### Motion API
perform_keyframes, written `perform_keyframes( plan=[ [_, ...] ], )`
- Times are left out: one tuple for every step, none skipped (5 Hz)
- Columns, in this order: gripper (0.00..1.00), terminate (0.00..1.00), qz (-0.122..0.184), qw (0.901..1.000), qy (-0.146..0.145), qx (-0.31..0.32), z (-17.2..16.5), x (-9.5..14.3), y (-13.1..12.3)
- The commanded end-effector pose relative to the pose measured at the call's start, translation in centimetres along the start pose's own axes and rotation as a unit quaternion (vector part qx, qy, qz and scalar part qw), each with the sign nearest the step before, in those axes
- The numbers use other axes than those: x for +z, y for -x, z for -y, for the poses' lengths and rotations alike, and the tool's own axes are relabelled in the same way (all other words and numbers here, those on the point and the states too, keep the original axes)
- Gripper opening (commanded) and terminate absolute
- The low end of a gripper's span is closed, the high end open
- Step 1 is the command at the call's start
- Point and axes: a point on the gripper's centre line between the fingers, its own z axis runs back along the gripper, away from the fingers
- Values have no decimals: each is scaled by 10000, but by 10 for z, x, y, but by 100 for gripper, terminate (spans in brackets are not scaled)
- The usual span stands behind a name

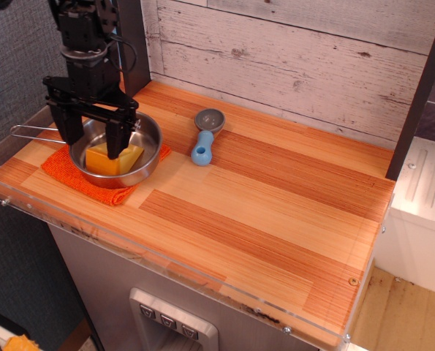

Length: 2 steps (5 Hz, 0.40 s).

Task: Rotate the cheese within the silver pan.

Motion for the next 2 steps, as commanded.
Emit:
perform_keyframes(
  plan=[
    [100,0,41,10000,32,82,0,1,1],
    [100,0,163,9997,133,128,0,11,0]
  ],
)
